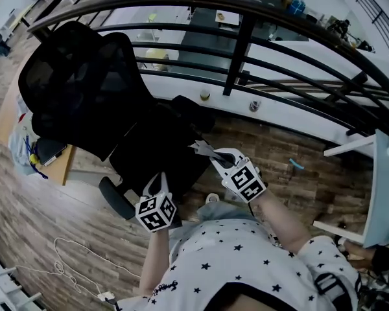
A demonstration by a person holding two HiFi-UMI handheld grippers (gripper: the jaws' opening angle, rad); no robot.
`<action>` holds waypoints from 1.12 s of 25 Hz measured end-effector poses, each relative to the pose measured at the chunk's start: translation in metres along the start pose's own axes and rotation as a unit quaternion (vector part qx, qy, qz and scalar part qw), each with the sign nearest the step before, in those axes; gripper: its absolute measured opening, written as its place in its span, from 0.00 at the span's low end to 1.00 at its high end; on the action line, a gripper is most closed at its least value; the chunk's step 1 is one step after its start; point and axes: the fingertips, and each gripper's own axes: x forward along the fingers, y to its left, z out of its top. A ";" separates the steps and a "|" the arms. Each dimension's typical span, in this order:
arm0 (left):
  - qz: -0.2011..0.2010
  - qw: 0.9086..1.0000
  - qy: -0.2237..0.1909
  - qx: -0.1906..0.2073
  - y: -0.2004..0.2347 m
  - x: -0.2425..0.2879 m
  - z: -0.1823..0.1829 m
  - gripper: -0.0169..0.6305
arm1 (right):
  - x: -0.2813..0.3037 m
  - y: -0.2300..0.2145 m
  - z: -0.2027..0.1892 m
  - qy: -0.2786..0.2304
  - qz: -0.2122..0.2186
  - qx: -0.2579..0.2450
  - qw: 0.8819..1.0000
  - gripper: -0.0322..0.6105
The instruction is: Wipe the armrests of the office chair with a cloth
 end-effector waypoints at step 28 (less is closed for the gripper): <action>-0.014 0.999 0.036 0.002 -0.036 0.026 -0.034 0.04 | 0.004 -0.062 0.004 -0.016 -0.019 -0.003 1.000 0.09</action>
